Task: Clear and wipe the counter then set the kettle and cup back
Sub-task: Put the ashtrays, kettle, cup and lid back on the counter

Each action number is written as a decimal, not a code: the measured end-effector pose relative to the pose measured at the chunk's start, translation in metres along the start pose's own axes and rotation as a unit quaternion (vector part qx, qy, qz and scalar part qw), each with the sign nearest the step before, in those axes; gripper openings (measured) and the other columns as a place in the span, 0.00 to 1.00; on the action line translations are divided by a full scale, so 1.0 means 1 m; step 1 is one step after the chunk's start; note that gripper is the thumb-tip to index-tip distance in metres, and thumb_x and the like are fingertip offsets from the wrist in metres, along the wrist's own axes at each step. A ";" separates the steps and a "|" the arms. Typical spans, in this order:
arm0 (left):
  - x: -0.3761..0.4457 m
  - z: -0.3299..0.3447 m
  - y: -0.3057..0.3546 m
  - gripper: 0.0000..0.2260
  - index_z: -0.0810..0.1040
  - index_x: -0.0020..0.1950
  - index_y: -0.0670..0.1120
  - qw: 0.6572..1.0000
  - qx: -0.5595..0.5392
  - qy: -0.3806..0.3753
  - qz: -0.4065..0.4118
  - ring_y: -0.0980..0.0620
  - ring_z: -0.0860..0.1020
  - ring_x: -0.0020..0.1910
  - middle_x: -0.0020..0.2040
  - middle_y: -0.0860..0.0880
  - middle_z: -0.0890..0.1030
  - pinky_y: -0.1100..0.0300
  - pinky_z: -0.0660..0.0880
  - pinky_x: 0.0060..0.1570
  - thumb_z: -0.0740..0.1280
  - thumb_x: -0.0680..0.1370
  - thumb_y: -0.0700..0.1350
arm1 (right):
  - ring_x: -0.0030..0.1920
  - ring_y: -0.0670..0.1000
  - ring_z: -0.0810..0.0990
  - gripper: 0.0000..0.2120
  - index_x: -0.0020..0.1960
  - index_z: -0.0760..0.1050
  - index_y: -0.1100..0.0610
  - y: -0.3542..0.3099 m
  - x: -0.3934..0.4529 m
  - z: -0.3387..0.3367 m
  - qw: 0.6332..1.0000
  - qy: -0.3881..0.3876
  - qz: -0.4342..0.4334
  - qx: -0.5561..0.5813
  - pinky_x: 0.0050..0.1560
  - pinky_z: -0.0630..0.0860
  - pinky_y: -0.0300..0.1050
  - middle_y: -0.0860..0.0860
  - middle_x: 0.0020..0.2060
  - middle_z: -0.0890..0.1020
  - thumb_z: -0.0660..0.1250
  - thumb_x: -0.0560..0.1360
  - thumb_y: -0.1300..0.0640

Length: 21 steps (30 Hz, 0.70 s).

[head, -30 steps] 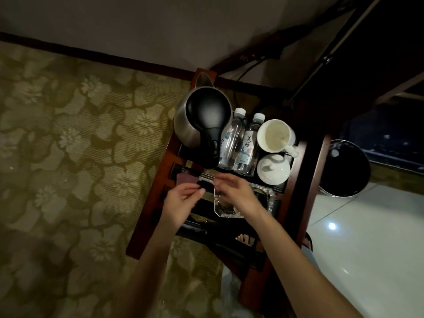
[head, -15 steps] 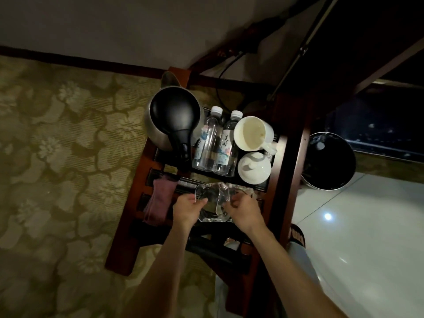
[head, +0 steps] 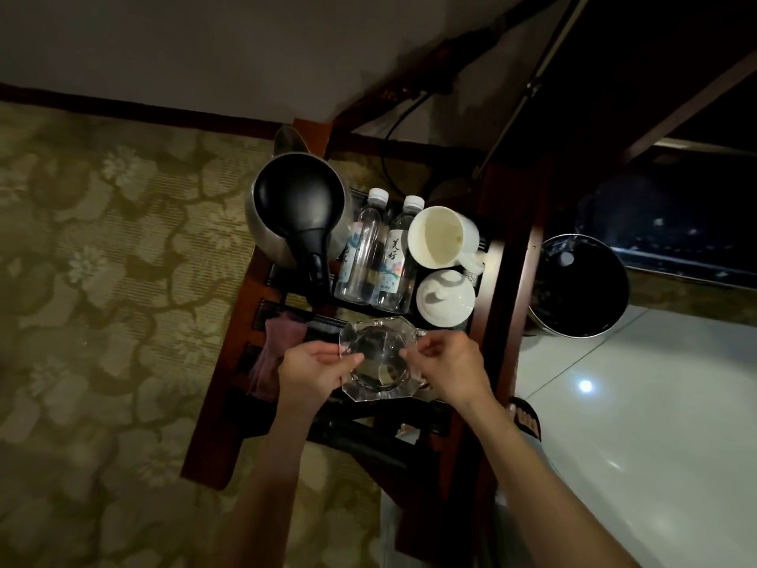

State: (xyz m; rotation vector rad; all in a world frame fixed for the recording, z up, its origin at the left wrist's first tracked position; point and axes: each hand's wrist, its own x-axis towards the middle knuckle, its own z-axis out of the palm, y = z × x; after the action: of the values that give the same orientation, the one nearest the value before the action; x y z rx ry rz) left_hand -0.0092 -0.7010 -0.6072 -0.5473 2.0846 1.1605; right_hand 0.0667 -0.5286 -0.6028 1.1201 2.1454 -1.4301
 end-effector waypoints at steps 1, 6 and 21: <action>-0.008 -0.001 0.010 0.08 0.80 0.39 0.44 1.000 -0.003 -0.003 0.010 0.51 0.82 0.34 0.34 0.47 0.83 0.64 0.78 0.32 0.78 0.66 0.37 | 0.34 0.45 0.80 0.10 0.36 0.80 0.56 -0.007 -0.004 -0.010 1.000 -0.002 -0.009 0.005 0.37 0.73 0.38 0.48 0.31 0.82 0.75 0.69 0.50; -0.049 -0.006 0.070 0.11 0.81 0.45 0.40 0.999 -0.003 -0.012 0.049 0.52 0.82 0.36 0.38 0.44 0.83 0.62 0.78 0.34 0.78 0.66 0.40 | 0.30 0.45 0.77 0.11 0.35 0.79 0.56 -0.053 -0.027 -0.069 0.999 0.005 -0.054 -0.005 0.34 0.71 0.39 0.47 0.28 0.81 0.75 0.69 0.50; -0.288 0.010 0.338 0.12 0.83 0.39 0.44 0.961 0.014 -0.001 0.275 0.55 0.80 0.28 0.32 0.47 0.83 0.61 0.76 0.30 0.81 0.61 0.46 | 0.26 0.47 0.73 0.16 0.29 0.73 0.55 -0.202 -0.173 -0.355 0.971 0.062 -0.214 0.082 0.31 0.77 0.49 0.48 0.22 0.73 0.74 0.70 0.53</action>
State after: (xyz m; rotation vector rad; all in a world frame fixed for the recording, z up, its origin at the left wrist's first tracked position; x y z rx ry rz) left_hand -0.0259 -0.5087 -0.2069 0.0652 2.3209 1.4223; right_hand 0.0765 -0.3263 -0.2079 0.8491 2.5072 -1.7899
